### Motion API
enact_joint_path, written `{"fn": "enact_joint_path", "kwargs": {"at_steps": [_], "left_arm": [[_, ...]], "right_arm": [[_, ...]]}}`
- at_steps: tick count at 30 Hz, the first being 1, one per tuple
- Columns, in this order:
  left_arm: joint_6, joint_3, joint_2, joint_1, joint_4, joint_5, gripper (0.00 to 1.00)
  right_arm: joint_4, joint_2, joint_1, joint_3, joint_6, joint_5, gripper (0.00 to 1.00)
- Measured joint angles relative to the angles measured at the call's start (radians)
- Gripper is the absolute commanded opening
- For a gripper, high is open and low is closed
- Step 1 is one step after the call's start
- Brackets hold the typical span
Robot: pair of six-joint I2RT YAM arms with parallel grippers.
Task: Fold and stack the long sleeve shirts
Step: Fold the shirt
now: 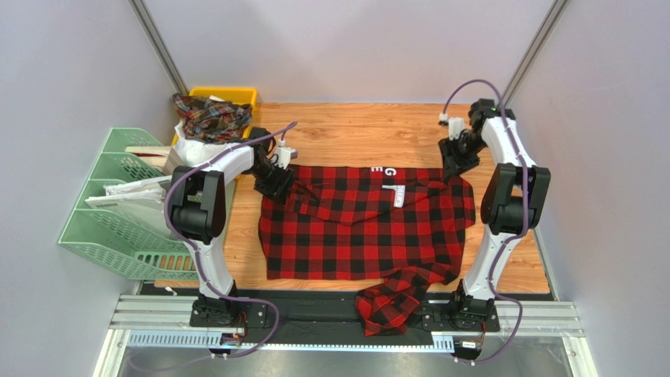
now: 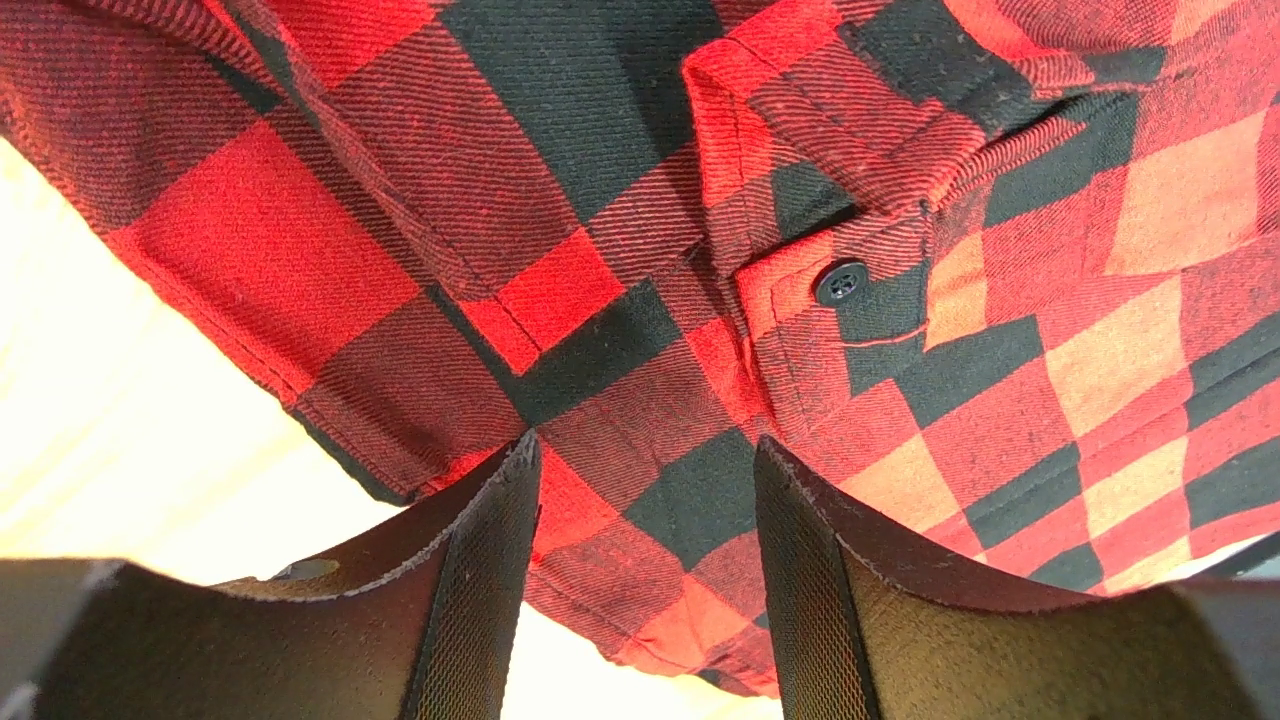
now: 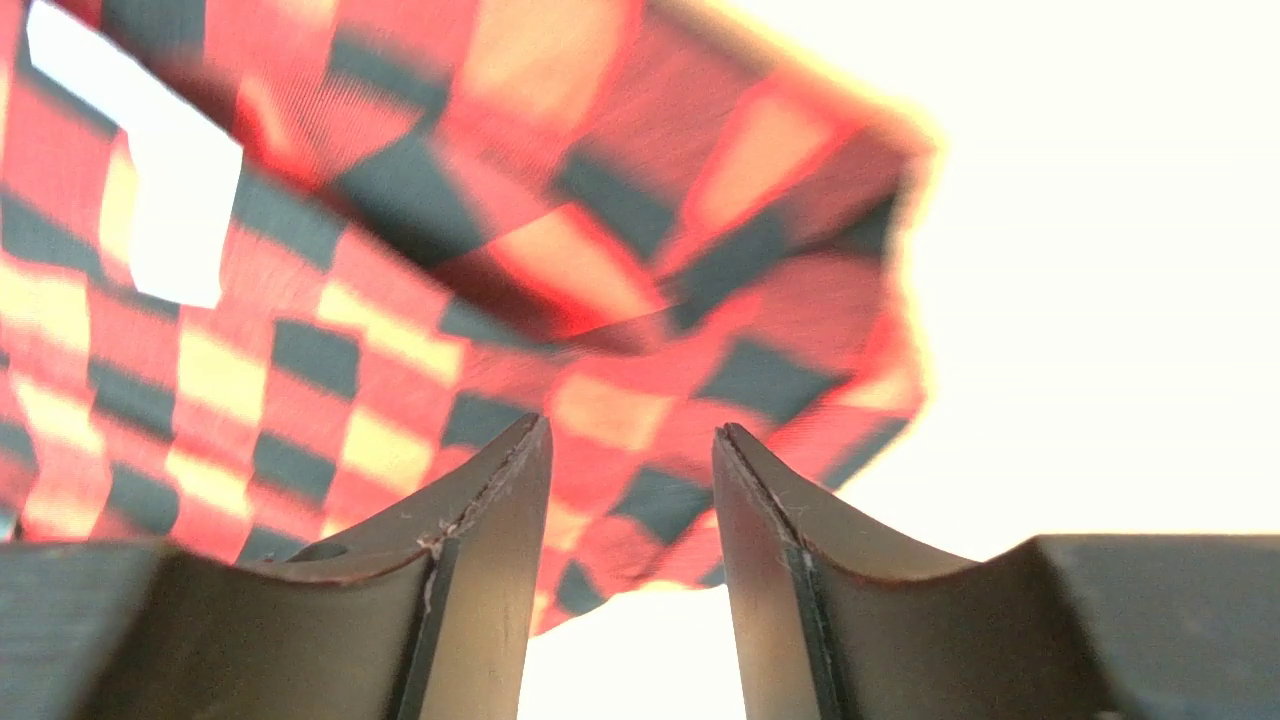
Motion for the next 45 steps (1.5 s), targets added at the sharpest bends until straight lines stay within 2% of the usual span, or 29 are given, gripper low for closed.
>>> {"fn": "enact_joint_path", "kwargs": {"at_steps": [7, 19, 22, 23, 25, 31, 36, 37, 38, 39, 40, 42, 45], "left_arm": [[0.034, 0.007, 0.0, 0.0, -0.001, 0.003, 0.62], [0.043, 0.008, 0.0, 0.0, 0.0, 0.002, 0.63], [0.043, 0.008, 0.0, 0.0, 0.0, 0.002, 0.63], [0.044, 0.008, 0.0, 0.0, 0.0, 0.001, 0.63], [0.045, 0.008, 0.001, 0.0, 0.0, -0.001, 0.63], [0.045, 0.028, 0.034, 0.015, 0.0, -0.009, 0.62], [0.044, 0.057, 0.053, 0.026, 0.001, -0.014, 0.62], [0.044, 0.061, 0.055, 0.028, 0.003, -0.017, 0.62], [0.042, 0.064, 0.058, 0.03, 0.003, -0.017, 0.61], [0.042, 0.07, 0.062, 0.031, 0.004, -0.019, 0.61], [0.041, 0.074, 0.066, 0.032, 0.005, -0.019, 0.61], [0.037, 0.086, 0.074, 0.034, 0.006, -0.019, 0.6], [0.035, 0.091, 0.072, 0.047, 0.016, -0.002, 0.6]], "right_arm": [[0.06, 0.103, -0.021, 0.194, 0.026, 0.016, 0.48], [0.093, 0.269, -0.01, 0.205, -0.026, 0.097, 0.48], [0.096, 0.282, -0.01, 0.205, -0.035, 0.1, 0.33], [0.098, 0.287, -0.01, 0.206, -0.037, 0.099, 0.2], [0.094, 0.301, -0.01, 0.223, -0.04, 0.1, 0.0], [0.104, 0.321, -0.01, 0.271, -0.042, 0.086, 0.0], [0.213, 0.286, -0.007, 0.219, -0.039, 0.1, 0.0], [0.231, 0.274, -0.005, 0.202, -0.039, 0.111, 0.05], [0.246, 0.264, -0.002, 0.191, -0.039, 0.124, 0.19], [0.263, 0.258, 0.003, 0.182, -0.039, 0.143, 0.36], [0.274, 0.257, 0.007, 0.176, -0.038, 0.156, 0.62], [0.291, 0.257, 0.015, 0.167, -0.031, 0.196, 0.7], [0.292, 0.257, 0.019, 0.162, -0.032, 0.234, 0.7]]}}
